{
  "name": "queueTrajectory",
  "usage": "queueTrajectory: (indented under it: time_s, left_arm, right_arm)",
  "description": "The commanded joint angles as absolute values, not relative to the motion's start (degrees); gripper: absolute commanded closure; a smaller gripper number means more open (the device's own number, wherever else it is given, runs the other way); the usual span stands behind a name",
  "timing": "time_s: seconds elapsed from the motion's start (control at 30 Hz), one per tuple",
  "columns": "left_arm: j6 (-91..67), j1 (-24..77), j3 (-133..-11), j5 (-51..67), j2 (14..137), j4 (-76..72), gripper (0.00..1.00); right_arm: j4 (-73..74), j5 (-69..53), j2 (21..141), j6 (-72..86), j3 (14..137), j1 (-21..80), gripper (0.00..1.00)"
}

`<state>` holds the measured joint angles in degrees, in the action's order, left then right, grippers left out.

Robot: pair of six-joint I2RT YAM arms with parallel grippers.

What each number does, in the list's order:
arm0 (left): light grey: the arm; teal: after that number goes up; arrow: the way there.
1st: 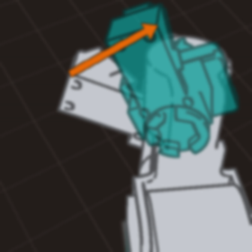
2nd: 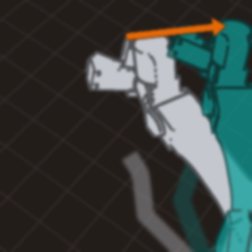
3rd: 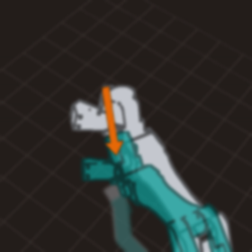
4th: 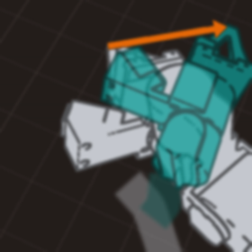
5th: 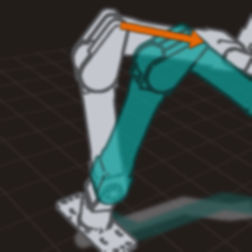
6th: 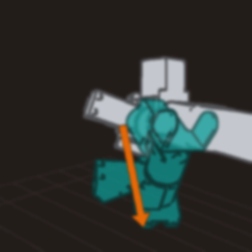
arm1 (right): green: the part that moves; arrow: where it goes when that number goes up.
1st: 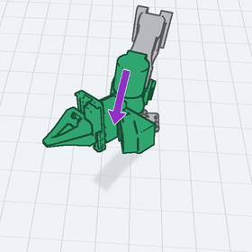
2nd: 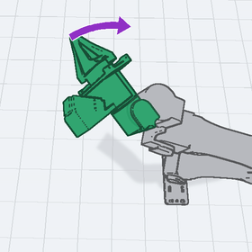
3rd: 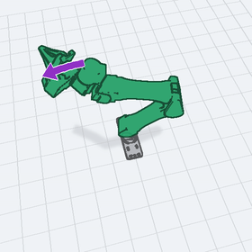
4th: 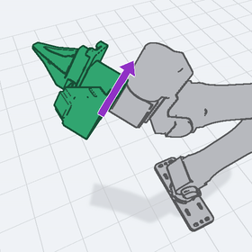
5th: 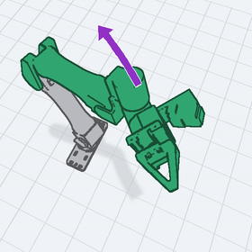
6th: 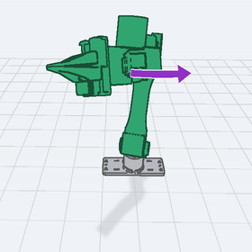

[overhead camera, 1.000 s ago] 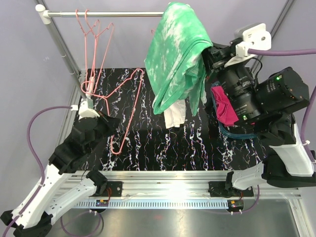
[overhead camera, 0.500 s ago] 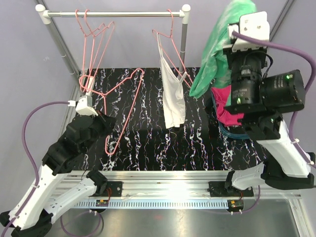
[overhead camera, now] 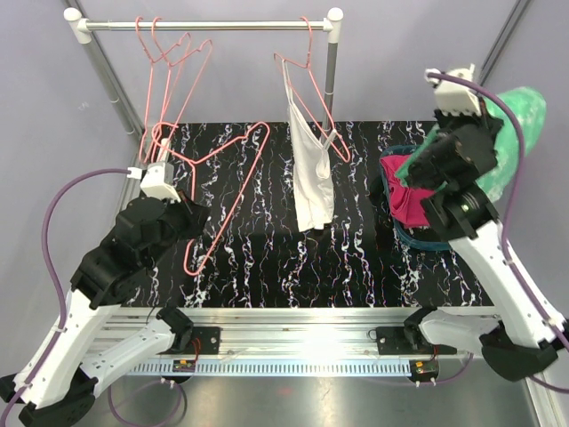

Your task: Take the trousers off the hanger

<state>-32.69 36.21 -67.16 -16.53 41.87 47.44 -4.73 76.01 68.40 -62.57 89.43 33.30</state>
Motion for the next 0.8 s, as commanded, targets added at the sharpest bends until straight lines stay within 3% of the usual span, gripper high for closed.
queueTrajectory:
  time_s: [0.0, 0.17, 0.3, 0.43, 0.67, 0.77]
  left_arm:
    - [-29.8, 36.0, -68.9, -14.2, 42.0, 46.1, 1.00]
    - [-29.4, 36.0, -68.0, -11.9, 42.0, 44.9, 1.00]
    - [-28.2, 36.0, -68.6, -9.7, 42.1, 44.9, 1.00]
    - [-27.5, 36.0, -69.9, -8.4, 41.7, 44.9, 1.00]
    - [-25.2, 36.0, -71.3, -4.6, 41.4, 44.6, 1.00]
    - [-24.0, 36.0, -72.2, -4.5, 41.4, 45.2, 1.00]
  right_arm:
    - [-7.0, 77.6, 58.1, -56.9, 87.0, 31.6, 1.00]
    - [-0.6, 82.5, 51.9, -55.4, 78.7, 30.8, 1.00]
    - [12.7, 83.6, 47.3, -43.9, 74.8, 30.6, 1.00]
    - [13.3, 82.5, 47.8, -41.6, 68.3, 28.6, 1.00]
    - [20.2, 72.3, 65.3, -28.7, 66.7, 14.6, 1.00]
    - [12.8, 68.8, 73.3, -30.9, 66.6, 12.6, 1.00]
